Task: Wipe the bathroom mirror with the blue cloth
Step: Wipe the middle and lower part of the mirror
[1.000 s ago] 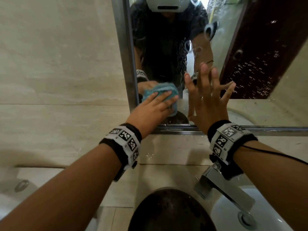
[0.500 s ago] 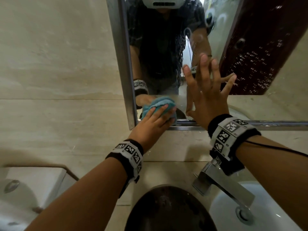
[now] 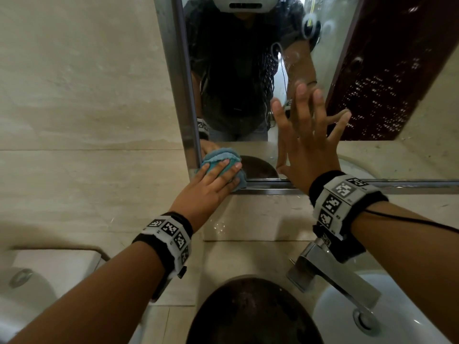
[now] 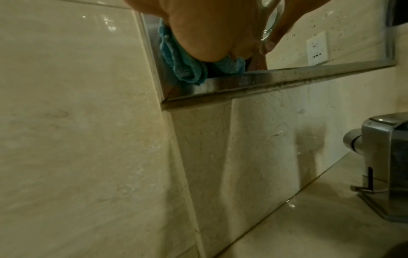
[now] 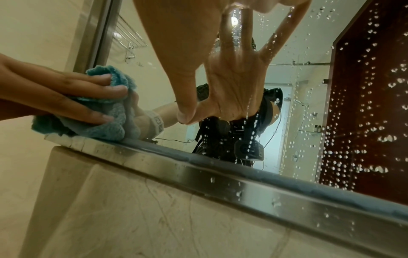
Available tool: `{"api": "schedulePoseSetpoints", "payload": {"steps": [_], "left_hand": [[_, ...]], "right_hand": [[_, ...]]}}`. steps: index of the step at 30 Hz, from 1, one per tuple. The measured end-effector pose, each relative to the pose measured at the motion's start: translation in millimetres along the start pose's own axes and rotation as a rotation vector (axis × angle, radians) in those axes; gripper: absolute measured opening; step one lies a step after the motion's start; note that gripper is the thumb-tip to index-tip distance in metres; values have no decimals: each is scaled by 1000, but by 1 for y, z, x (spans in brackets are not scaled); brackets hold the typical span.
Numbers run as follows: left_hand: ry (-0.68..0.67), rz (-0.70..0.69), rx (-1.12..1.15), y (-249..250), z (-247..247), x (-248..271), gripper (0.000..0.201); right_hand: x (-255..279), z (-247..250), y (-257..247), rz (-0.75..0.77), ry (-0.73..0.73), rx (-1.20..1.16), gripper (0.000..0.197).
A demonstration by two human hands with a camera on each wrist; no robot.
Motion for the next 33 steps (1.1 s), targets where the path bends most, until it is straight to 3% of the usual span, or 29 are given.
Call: {"api": "schedulePoseSetpoints", "payload": {"steps": [7, 11, 17, 20, 24, 30, 33], "left_hand": [[-31, 46, 81, 17, -8, -12, 91], [-215, 37, 62, 39, -14, -31, 72], [-268, -14, 41, 53, -12, -45, 63], [-260, 11, 34, 39, 1, -38, 68], [-108, 8, -85, 3, 22, -11, 74], [-61, 56, -72, 8, 13, -11, 80], [-180, 112, 16, 24, 2, -20, 78]], "right_hand": [[-1, -3, -1, -18, 46, 7, 132], [-1, -8, -2, -40, 112, 33, 124], [-2, -12, -2, -81, 199, 106, 100], [-1, -10, -1, -46, 140, 80, 113], [1, -5, 0, 4, 56, 3, 130], [1, -7, 0, -8, 50, 18, 127], [1, -6, 0, 0, 55, 4, 128]]}}
Point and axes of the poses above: each hand's wrist, its own x-axis away from the middle knuckle, its own z-axis out of the back of the hand, y = z × x, the point moved 4 cm from there along -x, towards the middle knuckle, and after that the axes turned 11 degrees about x, right-handed, at the moved point
